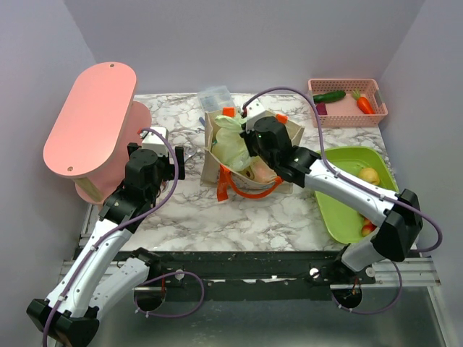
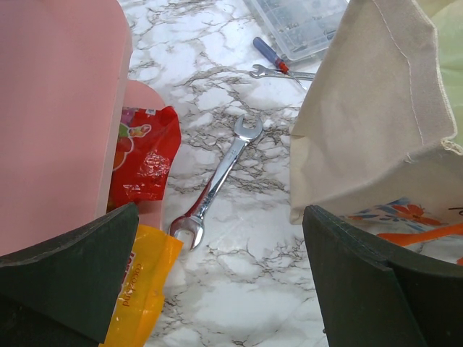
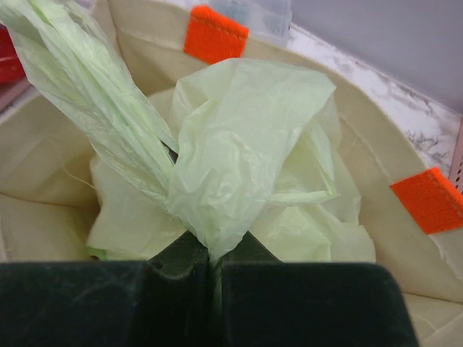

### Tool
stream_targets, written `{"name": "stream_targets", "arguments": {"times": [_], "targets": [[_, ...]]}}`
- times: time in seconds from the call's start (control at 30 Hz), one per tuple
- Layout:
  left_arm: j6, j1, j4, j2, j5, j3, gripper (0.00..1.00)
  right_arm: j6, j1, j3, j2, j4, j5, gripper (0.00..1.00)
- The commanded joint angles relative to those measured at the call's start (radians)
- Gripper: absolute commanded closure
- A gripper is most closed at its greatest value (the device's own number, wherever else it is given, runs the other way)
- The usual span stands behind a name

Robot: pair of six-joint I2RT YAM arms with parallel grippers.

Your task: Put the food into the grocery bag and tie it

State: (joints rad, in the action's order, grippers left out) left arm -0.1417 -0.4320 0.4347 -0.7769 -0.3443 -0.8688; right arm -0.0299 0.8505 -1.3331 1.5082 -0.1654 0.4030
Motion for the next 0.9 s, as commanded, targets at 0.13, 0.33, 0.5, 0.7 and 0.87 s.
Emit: {"name": "stream_targets", "arguments": {"times": [0.13, 0.33, 0.5, 0.7, 0.87], "targets": [[0.007, 0.006, -0.016, 0.016, -0.016, 0.012, 0.02, 0.087, -0.066, 0.108, 0.061, 0.055, -0.113, 0.99], [0.006, 0.005, -0.016, 0.016, -0.016, 0.012, 0.02, 0.098, -0.068, 0.115, 0.057, 0.048, -0.126, 0.99], [0.007, 0.005, -0.016, 0.016, -0.016, 0.012, 0.02, 0.101, -0.068, -0.026, 0.056, -0.091, -0.109, 0.86], [0.008, 0.006, -0.017, 0.016, -0.019, 0.013, 0.01, 0.110, -0.068, -0.164, 0.026, -0.225, -0.128, 0.18], [0.008, 0.005, -0.016, 0.015, -0.019, 0.013, 0.01, 0.133, -0.068, -0.244, -0.013, -0.304, -0.139, 0.04]]}}
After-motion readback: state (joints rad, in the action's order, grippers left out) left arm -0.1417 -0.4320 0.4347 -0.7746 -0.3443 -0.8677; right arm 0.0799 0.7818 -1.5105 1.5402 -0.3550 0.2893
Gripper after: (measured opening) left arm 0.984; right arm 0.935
